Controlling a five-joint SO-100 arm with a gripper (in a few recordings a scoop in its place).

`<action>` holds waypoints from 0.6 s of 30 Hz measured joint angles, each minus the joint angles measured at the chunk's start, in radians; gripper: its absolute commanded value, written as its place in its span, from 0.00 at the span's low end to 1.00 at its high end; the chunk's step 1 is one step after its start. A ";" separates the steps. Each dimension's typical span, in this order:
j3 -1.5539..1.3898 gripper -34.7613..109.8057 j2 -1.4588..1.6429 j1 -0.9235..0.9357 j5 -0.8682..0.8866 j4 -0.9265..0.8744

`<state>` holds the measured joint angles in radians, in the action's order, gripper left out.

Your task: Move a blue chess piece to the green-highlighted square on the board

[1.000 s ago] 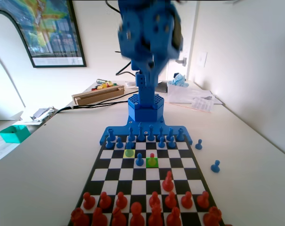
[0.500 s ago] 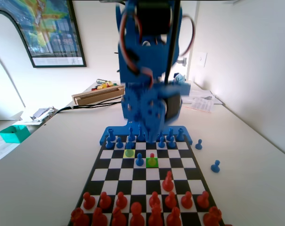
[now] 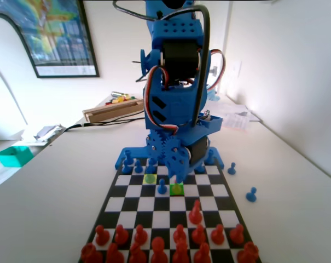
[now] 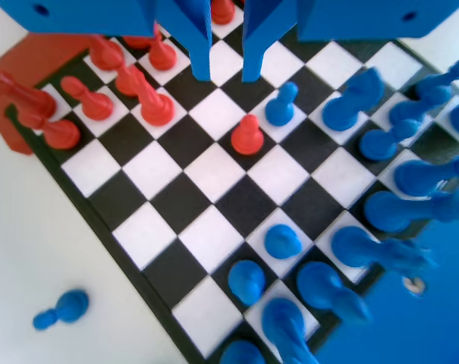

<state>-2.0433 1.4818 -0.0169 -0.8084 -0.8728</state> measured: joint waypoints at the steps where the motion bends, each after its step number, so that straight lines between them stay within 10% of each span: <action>1: -0.006 0.31 0.000 0.000 0.006 -0.003; 18: -0.041 0.31 -0.038 -0.018 0.018 0.035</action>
<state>-2.0847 1.4435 -0.0353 -0.7900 -0.8376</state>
